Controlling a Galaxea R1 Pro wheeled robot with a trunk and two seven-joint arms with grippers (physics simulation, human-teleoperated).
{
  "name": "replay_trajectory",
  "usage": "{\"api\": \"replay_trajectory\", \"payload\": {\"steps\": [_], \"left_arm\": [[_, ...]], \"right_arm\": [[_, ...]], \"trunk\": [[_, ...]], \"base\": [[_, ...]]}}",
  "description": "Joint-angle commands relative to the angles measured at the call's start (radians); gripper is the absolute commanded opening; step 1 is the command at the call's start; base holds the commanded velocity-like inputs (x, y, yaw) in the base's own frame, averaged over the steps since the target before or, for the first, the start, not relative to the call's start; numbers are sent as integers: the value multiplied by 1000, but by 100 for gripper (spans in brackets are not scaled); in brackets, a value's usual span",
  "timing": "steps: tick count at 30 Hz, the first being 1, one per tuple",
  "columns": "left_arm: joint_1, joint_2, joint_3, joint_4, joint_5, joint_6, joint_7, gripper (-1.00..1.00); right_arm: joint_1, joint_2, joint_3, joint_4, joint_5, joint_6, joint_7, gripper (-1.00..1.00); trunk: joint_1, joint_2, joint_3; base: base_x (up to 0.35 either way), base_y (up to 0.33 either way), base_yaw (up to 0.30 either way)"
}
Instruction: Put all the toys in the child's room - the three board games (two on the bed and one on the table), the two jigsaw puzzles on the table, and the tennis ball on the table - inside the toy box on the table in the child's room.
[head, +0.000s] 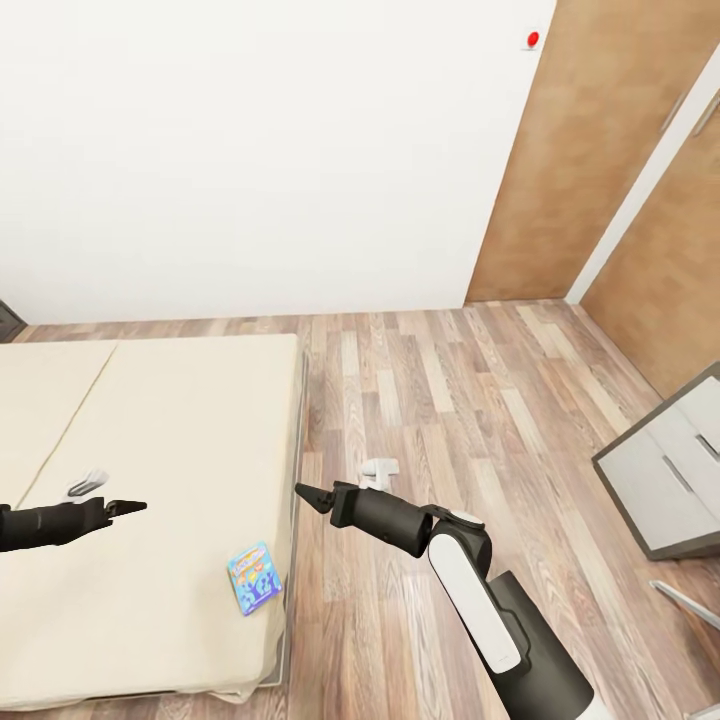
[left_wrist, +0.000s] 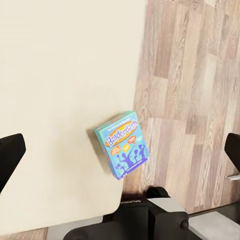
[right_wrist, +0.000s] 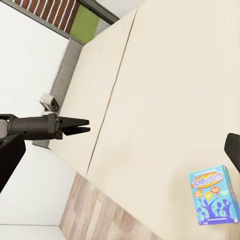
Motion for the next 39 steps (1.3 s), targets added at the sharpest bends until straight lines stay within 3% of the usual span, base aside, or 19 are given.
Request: {"api": "replay_trajectory", "payload": {"steps": [1,39], "left_arm": [[-1,0,1,0,6,9,0,100],[-1,0,2,0,6,9,1,100]], "right_arm": [[-1,0,-1,0,1,5,3,100],[0,5,0,0,3,5,2,100]], "trunk": [[1,-2,0],[1,-2,63]], "base": [[0,0,0],[0,0,0]]}}
